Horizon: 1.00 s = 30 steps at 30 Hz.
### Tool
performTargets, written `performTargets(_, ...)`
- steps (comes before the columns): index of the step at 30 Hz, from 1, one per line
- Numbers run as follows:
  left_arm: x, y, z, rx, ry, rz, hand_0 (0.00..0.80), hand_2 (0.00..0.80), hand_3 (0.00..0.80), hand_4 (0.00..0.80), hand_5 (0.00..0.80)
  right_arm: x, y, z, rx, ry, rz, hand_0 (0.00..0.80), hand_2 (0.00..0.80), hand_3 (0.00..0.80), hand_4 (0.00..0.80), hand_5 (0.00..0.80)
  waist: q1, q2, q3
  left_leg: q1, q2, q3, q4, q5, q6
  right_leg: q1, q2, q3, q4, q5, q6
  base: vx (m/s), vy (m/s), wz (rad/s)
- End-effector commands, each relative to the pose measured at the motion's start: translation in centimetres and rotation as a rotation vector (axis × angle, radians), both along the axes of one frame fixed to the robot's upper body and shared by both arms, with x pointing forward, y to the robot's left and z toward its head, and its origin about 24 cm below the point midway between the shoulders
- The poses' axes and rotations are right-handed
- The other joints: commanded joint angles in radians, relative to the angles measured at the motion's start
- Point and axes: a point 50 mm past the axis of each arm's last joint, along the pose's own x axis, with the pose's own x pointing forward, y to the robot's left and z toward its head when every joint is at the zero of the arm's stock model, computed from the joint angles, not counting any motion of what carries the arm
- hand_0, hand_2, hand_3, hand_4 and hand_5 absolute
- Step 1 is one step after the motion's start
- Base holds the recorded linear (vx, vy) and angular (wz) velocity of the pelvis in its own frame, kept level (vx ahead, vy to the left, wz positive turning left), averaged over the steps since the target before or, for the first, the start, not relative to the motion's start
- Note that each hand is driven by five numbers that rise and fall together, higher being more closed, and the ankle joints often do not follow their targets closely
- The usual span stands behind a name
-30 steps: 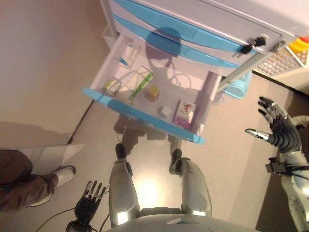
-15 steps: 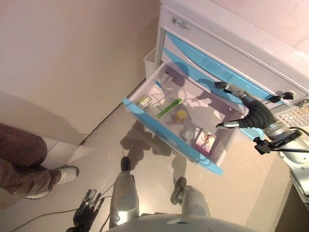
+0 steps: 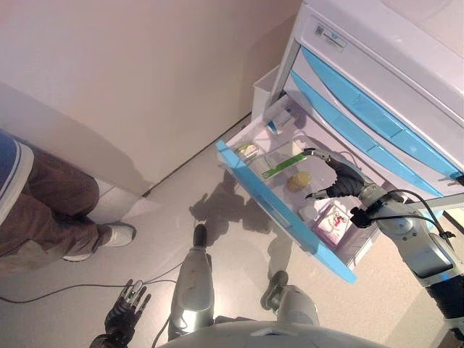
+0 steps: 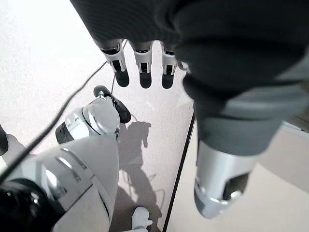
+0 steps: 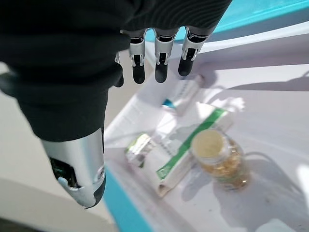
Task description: Open the drawer and pick up the medicine
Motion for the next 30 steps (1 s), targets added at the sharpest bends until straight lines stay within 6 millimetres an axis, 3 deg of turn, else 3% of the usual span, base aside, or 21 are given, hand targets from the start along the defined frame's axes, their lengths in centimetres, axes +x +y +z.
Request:
performTargets(1,0.1,0.6,0.7,0.053,0.002,-0.09,0.0,0.0,0.0,0.0,0.0,1.1,0.9,2.3,-0.024,-0.153,0.006,0.0,0.0,0.0,0.0,0.0,0.017,0.0,0.004,0.06,0.042,-0.022,0.04,-0.048,-0.032,-0.01,-0.022,0.007,-0.063,0.153,0.016,-0.034,-0.01,0.01)
performTargets(30,1.2,-0.7,0.4,0.012,-0.006,-0.11,0.0,0.0,0.0,0.0,0.0,3.3,0.4,-0.8,-0.077,-0.037,-0.065,0.0,0.0,0.0,0.0,0.0,0.025,0.036,0.013,0.055,0.03,-0.018,0.021,-0.042,-0.026,-0.065,-0.052,0.009,-0.017,0.147,0.012,-0.005,0.001,0.0)
